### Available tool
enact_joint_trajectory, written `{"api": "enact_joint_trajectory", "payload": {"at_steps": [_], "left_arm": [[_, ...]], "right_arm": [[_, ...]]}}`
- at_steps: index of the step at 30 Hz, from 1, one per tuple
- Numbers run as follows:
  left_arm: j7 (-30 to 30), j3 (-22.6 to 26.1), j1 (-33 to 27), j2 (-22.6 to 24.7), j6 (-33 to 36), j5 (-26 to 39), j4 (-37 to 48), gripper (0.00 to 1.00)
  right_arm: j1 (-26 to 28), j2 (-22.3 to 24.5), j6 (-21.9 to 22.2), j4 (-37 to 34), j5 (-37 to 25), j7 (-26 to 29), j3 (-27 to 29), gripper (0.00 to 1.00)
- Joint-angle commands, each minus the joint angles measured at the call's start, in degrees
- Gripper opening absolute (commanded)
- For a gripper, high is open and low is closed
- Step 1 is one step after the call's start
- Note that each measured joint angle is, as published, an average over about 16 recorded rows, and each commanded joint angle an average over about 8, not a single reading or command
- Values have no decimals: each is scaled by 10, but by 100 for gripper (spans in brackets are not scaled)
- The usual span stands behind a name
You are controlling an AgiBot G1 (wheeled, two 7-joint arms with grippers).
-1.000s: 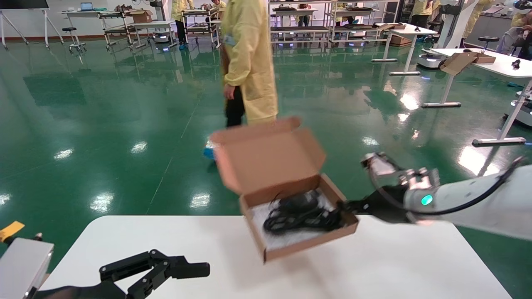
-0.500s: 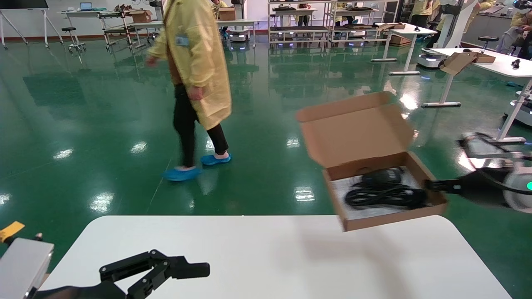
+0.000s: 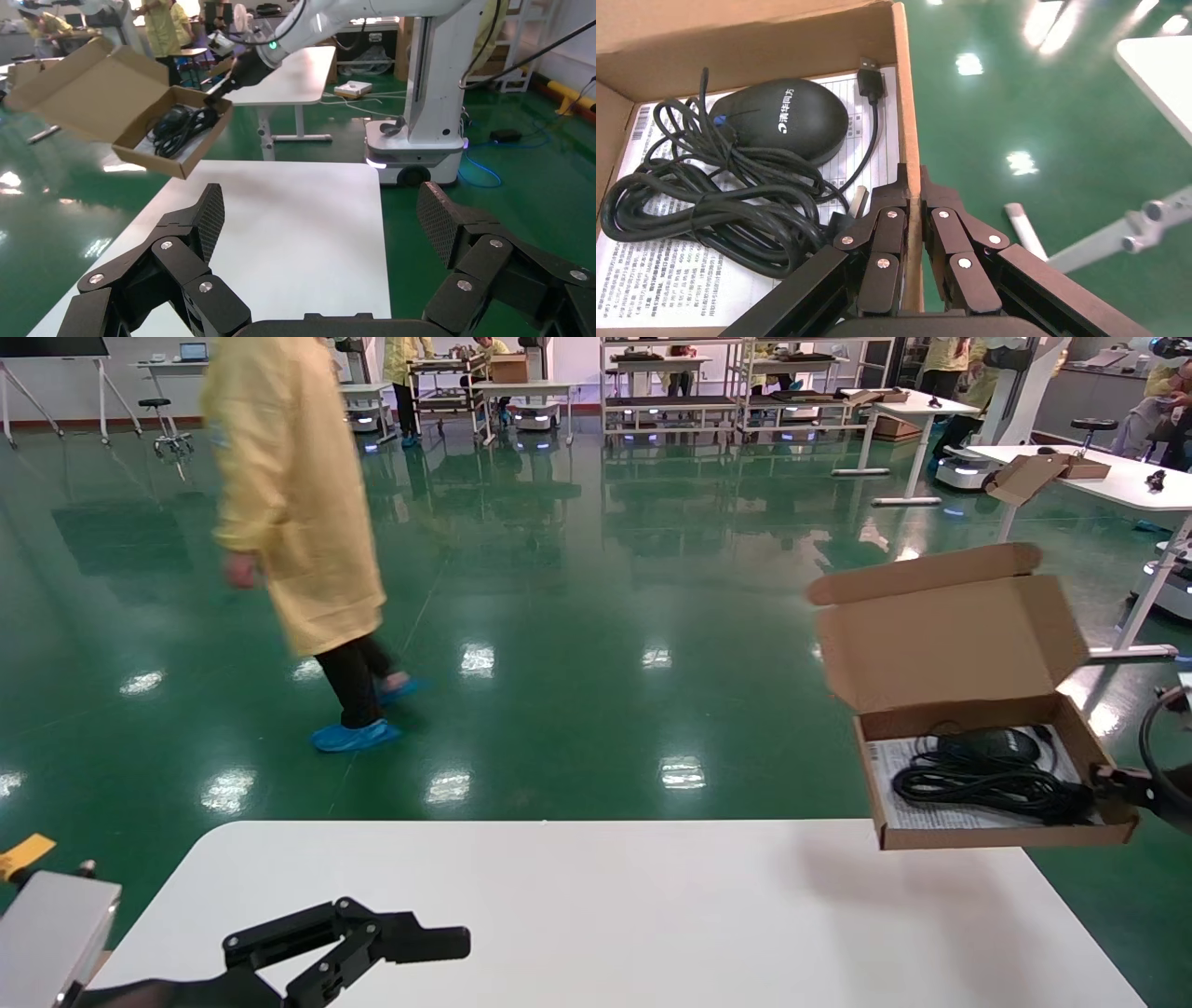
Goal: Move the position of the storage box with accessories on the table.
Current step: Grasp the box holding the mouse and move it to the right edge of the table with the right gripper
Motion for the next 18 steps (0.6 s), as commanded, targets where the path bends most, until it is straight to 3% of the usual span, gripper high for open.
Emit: {"api": "enact_joint_trajectory", "payload": {"at_steps": [1, 7, 18], "left_arm": [[0, 0, 0, 0, 0, 0, 0, 100], [0, 0, 0, 0, 0, 0, 0, 100], [0, 0, 0, 0, 0, 0, 0, 100]], "right_arm": [[-10, 1, 24, -3, 2, -3, 2, 0], [-49, 2, 31, -1, 12, -8, 9, 0], [-96, 8, 5, 12, 23, -32, 16, 0]]}}
